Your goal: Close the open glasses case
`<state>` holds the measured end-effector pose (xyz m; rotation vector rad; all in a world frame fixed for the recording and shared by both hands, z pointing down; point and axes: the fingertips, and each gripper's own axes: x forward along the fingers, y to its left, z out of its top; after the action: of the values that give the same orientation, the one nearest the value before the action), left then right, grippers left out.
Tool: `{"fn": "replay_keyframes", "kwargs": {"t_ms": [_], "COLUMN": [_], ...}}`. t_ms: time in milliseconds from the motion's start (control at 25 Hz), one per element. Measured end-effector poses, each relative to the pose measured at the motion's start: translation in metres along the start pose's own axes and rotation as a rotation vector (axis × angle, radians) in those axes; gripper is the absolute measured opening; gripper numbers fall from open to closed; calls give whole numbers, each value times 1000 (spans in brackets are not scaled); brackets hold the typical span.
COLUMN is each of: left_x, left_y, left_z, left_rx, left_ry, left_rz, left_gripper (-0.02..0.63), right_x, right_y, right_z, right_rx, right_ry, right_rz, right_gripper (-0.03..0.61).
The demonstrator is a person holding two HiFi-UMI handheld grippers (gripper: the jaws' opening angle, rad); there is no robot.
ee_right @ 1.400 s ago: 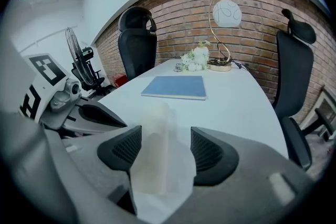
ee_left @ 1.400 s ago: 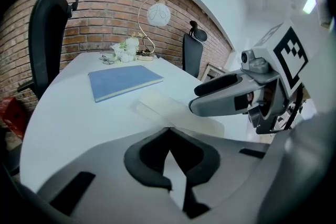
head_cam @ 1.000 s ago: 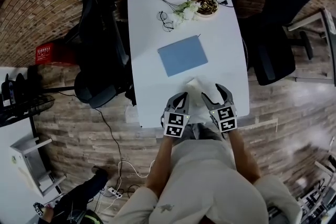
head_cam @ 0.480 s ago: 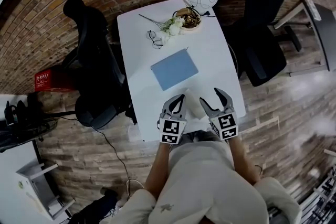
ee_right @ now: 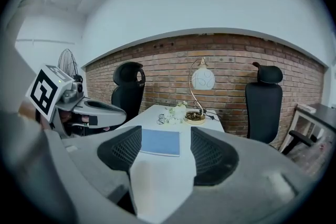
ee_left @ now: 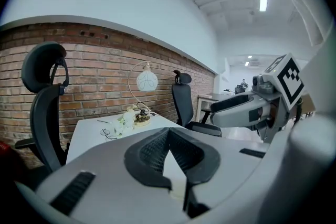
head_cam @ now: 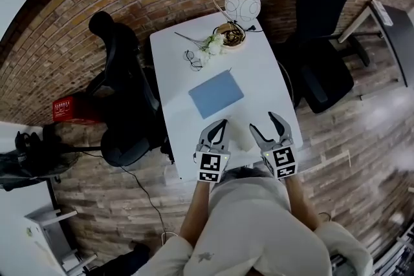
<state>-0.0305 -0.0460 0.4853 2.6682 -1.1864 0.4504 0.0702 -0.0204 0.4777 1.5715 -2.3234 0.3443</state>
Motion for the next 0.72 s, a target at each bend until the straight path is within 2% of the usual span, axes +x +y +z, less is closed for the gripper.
{"fn": "replay_keyframes", "kwargs": {"t_ms": [360, 720], "left_x": [-16, -25], "left_y": [-25, -42], "left_z": [27, 45], "left_rx": [40, 75], "left_ry": [-50, -92], "left_rz": [54, 121], "left_gripper": [3, 3], "right_x": [-27, -46], "right_y": [-8, -20], "right_z": [25, 37], "right_rx": [25, 12], "right_ry": [-107, -165], "right_rz": [12, 31], "right_gripper": [293, 293]}}
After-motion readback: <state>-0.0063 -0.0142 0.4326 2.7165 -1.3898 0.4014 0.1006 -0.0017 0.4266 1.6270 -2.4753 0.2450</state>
